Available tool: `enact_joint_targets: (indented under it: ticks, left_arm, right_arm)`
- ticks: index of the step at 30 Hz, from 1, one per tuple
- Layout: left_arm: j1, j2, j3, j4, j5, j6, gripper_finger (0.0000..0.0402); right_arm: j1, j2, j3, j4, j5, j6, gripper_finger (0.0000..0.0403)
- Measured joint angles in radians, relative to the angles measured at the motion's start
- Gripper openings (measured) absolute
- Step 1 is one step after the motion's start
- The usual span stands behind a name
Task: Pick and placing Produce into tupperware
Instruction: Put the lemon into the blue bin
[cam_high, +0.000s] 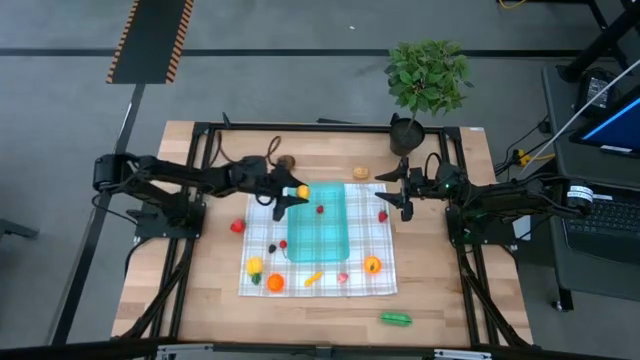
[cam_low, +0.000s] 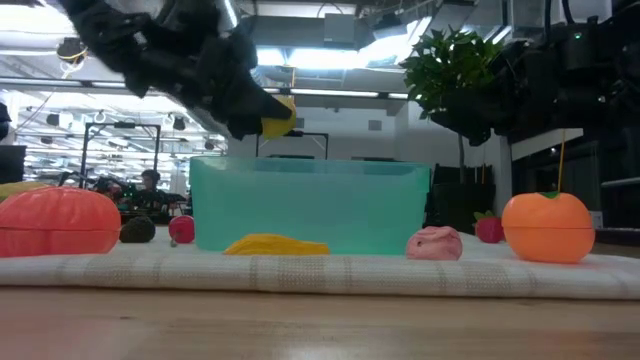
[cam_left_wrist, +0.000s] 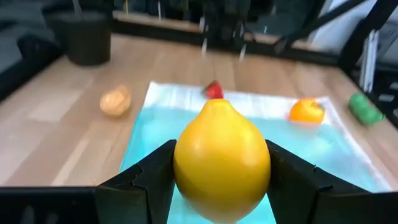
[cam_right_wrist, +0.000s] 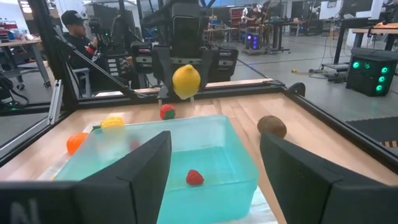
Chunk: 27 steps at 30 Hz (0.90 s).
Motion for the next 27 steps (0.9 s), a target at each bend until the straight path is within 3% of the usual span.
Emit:
enact_joint_targets:
  ticks: [9, 14, 22, 27]
  left_arm:
    - [-0.007, 0.000, 0.170, -0.387, -0.035, 0.013, 0.0197]
    - [-0.037, 0.000, 0.218, -0.533, -0.151, 0.038, 0.0197]
    - [-0.043, 0.002, 0.236, -0.551, -0.155, 0.042, 0.0197]
    - [-0.044, 0.066, 0.236, -0.526, -0.155, 0.044, 0.0197]
  right_arm:
    - [0.000, 0.000, 0.000, -0.004, 0.000, 0.000, 0.0249]
    - [0.000, 0.000, 0.000, -0.007, 0.000, 0.000, 0.0249]
    - [0.000, 0.000, 0.000, -0.007, 0.000, 0.000, 0.0249]
    - [0.000, 0.000, 0.000, -0.008, 0.000, 0.000, 0.0249]
